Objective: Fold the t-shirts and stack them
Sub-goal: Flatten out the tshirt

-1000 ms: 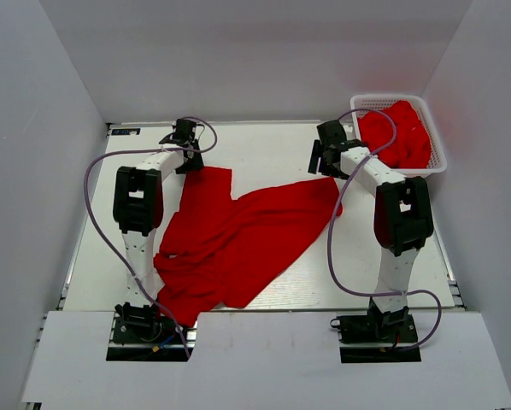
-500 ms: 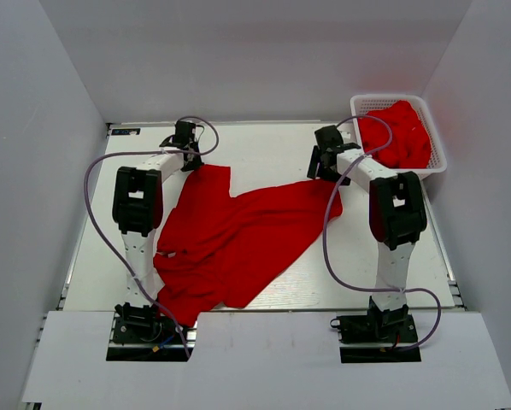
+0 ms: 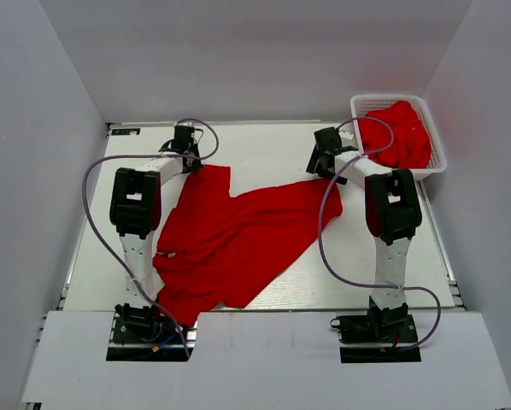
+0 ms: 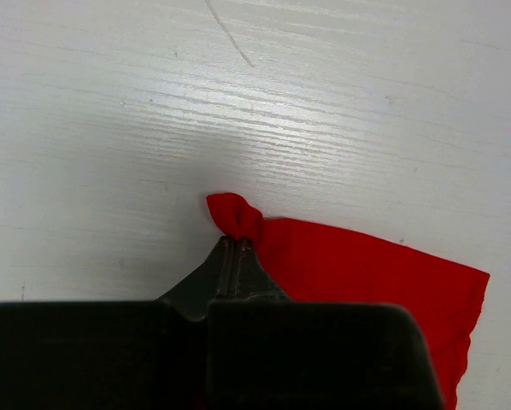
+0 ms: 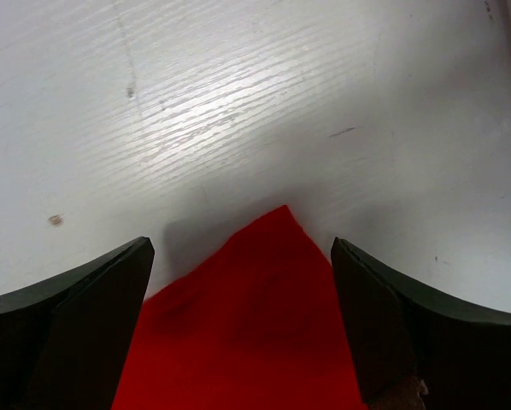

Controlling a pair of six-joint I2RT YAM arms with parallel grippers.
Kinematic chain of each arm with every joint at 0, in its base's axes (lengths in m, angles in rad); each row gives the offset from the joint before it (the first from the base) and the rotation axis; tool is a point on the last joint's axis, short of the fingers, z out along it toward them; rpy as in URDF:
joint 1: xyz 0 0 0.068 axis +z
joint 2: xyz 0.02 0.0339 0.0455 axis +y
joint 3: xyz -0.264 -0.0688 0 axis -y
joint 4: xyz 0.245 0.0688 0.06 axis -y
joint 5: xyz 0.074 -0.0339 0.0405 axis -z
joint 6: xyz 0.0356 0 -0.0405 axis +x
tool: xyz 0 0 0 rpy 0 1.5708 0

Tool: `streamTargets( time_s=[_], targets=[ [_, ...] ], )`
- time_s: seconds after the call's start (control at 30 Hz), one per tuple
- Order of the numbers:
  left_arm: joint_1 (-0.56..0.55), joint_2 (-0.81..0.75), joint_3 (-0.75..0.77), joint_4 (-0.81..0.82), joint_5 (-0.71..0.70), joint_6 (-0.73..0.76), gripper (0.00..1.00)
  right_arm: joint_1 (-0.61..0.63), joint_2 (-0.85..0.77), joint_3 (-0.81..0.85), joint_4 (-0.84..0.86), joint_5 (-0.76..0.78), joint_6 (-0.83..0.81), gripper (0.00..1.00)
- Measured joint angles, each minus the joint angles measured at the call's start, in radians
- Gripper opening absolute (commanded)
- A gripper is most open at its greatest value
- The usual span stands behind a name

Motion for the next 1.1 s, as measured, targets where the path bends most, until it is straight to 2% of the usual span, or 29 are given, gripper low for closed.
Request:
streamTargets(
  time_s=[0.23,0.37,0.5,0.6,0.63,0.67,0.73,0.77,1.1],
  targets=[
    [0.0,-0.009,-0.021,0.02,0.0,0.003,0.0,-0.015,0.03,-0.006,0.003,0.027,0.017,0.9],
    [0.0,-0.016,-0.033,0.027,0.0,0.003,0.0,-0.018,0.031,-0.013,0.01,0.031,0.021,0.84],
    [0.0,-0.02,-0.04,0.032,0.0,0.003,0.0,-0.019,0.031,-0.018,0.017,0.039,0.021,0.73],
    [0.0,-0.022,-0.044,0.034,0.0,0.003,0.0,-0.019,0.026,-0.034,0.035,0.044,0.02,0.58],
    [0.0,-0.022,-0.045,0.034,0.0,0.003,0.0,-0.02,0.019,-0.047,0.047,0.047,0.02,0.38],
    [0.0,-0.022,-0.045,0.034,0.0,0.003,0.0,-0.021,0.016,-0.053,0.052,0.046,0.018,0.24],
    [0.0,-0.022,-0.045,0.035,0.0,0.003,0.0,-0.024,0.006,-0.071,0.067,0.045,0.021,0.05],
    [0.0,-0.022,-0.045,0.035,0.0,0.003,0.0,-0.026,0.002,-0.079,0.074,0.043,0.025,0.0],
    [0.0,-0.025,-0.042,0.025,0.005,0.005,0.0,-0.025,-0.01,-0.096,0.095,0.041,-0.001,0.0]
  ],
)
